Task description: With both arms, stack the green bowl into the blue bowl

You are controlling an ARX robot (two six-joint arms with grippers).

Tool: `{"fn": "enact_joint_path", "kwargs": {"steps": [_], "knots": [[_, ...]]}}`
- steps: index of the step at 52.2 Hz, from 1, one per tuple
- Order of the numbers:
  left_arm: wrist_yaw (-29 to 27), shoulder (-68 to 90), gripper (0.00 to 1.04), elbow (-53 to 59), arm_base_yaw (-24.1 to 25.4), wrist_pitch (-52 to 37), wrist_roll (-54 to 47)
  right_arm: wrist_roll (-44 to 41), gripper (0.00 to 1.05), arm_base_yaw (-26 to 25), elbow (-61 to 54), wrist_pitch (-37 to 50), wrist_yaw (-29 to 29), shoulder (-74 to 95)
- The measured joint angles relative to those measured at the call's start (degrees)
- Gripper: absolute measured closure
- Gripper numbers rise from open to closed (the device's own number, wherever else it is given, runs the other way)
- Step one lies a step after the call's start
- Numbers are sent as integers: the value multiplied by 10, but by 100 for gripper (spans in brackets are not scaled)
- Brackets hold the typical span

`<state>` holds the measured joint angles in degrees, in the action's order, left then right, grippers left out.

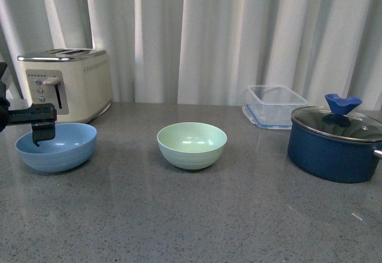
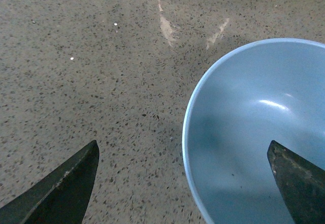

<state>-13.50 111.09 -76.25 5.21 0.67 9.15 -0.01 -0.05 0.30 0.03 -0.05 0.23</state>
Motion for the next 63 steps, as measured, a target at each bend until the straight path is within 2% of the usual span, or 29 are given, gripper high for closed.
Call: {"fn": "enact_joint_path", "kwargs": {"steps": [12,21,30,39,63], "knots": [[-16,80,8,-66,-3,-1,-5,0,10,0,0,0,0,0],[-14,85,41,-77,-4,1,-5,0,10,0,0,0,0,0],[-16,85,78,-75,-3,20,3,0,10,0,0,0,0,0],[-13,73,100,-72,0,30,32,0,10,0,0,0,0,0],[6,38,100,-71,-16,47,66,0,10,0,0,0,0,0]]}}
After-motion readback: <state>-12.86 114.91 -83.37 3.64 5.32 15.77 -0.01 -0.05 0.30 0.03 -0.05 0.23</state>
